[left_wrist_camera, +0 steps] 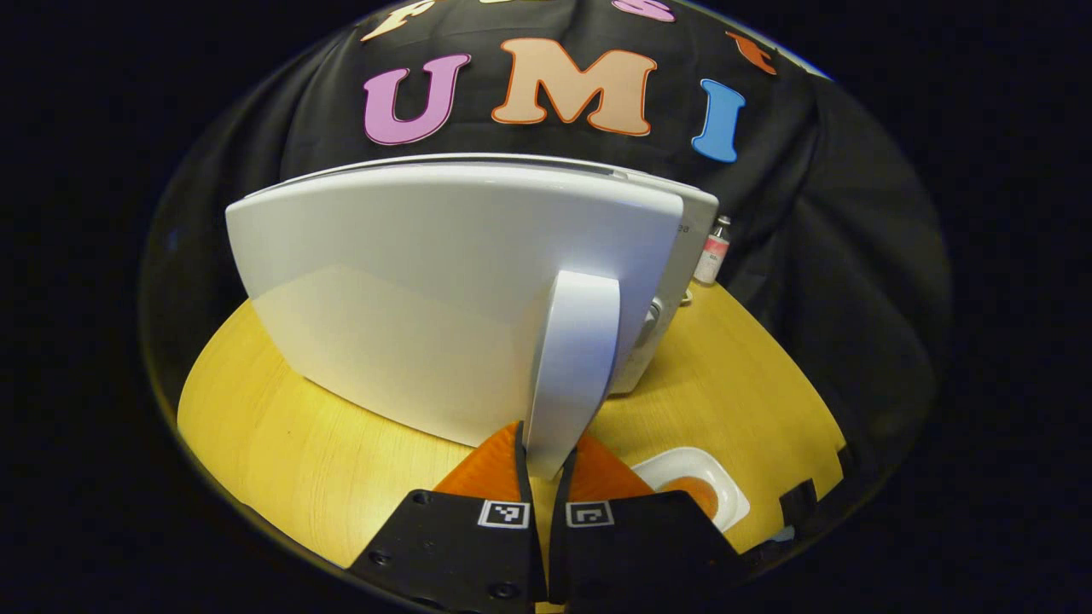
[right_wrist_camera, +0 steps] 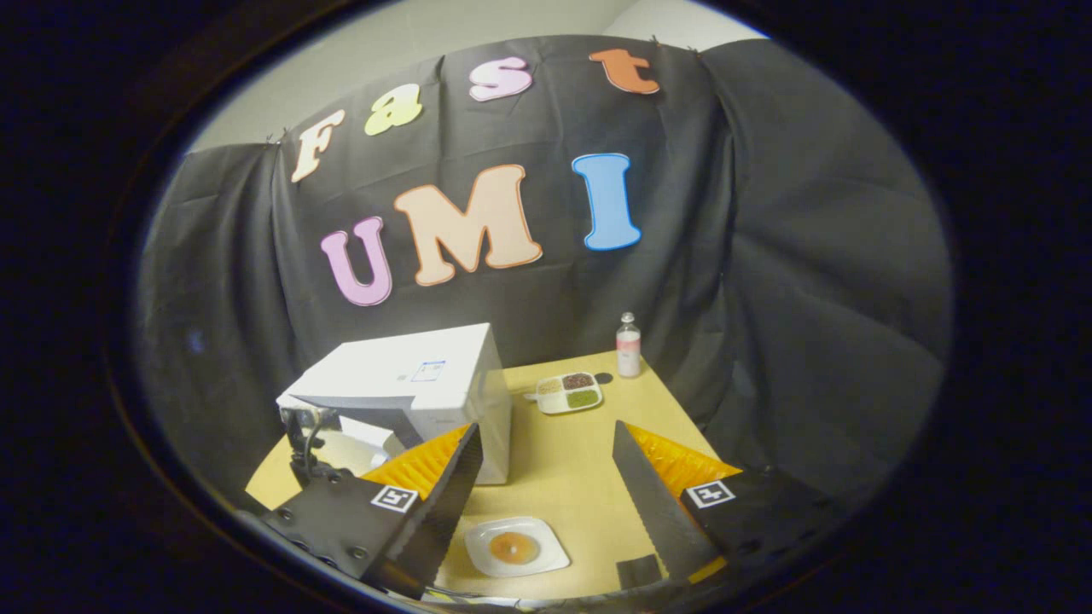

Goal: Open the microwave oven with the left hand, put the food in, and close the microwave oven.

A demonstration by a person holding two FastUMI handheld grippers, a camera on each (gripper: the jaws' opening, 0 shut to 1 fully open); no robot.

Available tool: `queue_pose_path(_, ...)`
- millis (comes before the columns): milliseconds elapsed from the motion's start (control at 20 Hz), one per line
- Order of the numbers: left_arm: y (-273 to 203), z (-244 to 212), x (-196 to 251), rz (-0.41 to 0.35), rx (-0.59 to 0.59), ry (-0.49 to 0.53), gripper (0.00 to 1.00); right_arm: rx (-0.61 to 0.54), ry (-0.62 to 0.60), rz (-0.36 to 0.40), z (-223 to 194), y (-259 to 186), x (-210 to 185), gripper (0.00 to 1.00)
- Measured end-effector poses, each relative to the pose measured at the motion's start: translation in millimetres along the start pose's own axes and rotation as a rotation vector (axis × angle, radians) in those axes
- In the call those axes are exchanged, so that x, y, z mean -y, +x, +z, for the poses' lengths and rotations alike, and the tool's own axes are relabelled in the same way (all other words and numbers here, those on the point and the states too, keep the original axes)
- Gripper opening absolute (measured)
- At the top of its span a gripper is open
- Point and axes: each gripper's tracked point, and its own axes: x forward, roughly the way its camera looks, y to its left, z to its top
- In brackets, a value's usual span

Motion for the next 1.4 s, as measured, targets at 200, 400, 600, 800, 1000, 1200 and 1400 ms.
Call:
queue_pose_path(200,-24.8,-17.5,-9.7,-0.015,-0.034,0.037,0.05,-0.023,-0.017,0.019,-5.5,5.1,-7.7,0.98)
queue_pose_path(400,-47.7,-31.9,-23.4,-0.007,-0.063,0.047,0.1,-0.04,-0.018,0.032,-12.4,3.1,-24.0,0.98)
queue_pose_path(600,-68.7,-45.9,-39.8,0.009,-0.087,-0.034,0.18,-0.056,-0.02,0.06,-19.6,-4.1,-46.2,0.92)
queue_pose_path(800,-92.0,-60.3,-60.2,0.02,-0.094,-0.155,0.25,-0.064,-0.026,0.084,-25.7,-9.1,-66.5,0.92)
queue_pose_path(1000,-111.5,-66.9,-82.0,0.059,-0.087,-0.174,0.35,-0.064,-0.027,0.101,-28.9,-14.4,-84.0,0.98)
queue_pose_path(1200,-138.4,-72.5,-125.5,0.116,-0.065,-0.213,0.65,-0.071,-0.039,0.118,-36.0,-18.7,-101.7,0.98)
queue_pose_path(1400,-158.9,-77.3,-155.7,0.154,-0.046,-0.265,0.87,-0.073,-0.056,0.148,-43.2,-24.8,-123.8,0.92)
